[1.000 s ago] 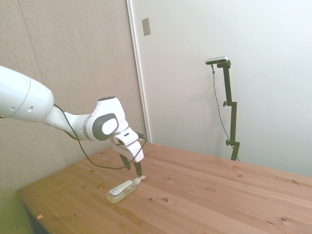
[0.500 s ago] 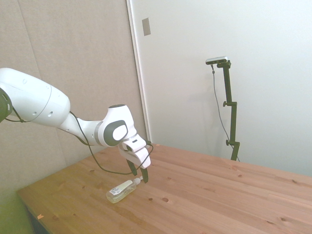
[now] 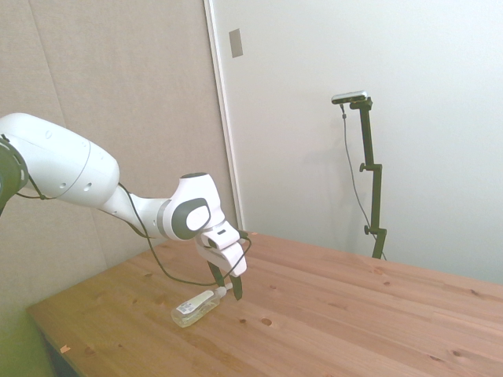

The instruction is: Stand the sanitizer

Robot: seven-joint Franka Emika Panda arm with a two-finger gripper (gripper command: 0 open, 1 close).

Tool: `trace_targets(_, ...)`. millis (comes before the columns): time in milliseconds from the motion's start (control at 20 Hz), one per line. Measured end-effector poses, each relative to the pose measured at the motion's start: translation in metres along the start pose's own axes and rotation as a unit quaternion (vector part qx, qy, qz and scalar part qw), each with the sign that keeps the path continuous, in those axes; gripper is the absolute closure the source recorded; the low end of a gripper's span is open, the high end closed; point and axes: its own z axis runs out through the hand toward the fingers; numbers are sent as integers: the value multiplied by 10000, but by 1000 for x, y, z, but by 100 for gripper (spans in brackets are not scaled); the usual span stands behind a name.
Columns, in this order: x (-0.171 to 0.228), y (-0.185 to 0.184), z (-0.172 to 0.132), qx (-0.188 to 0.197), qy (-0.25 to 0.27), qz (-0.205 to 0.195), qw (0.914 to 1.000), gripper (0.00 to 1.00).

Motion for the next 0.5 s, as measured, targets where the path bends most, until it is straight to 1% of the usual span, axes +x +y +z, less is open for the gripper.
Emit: trace_targets(500,4,2,3,-16,-15,61,10000,100)
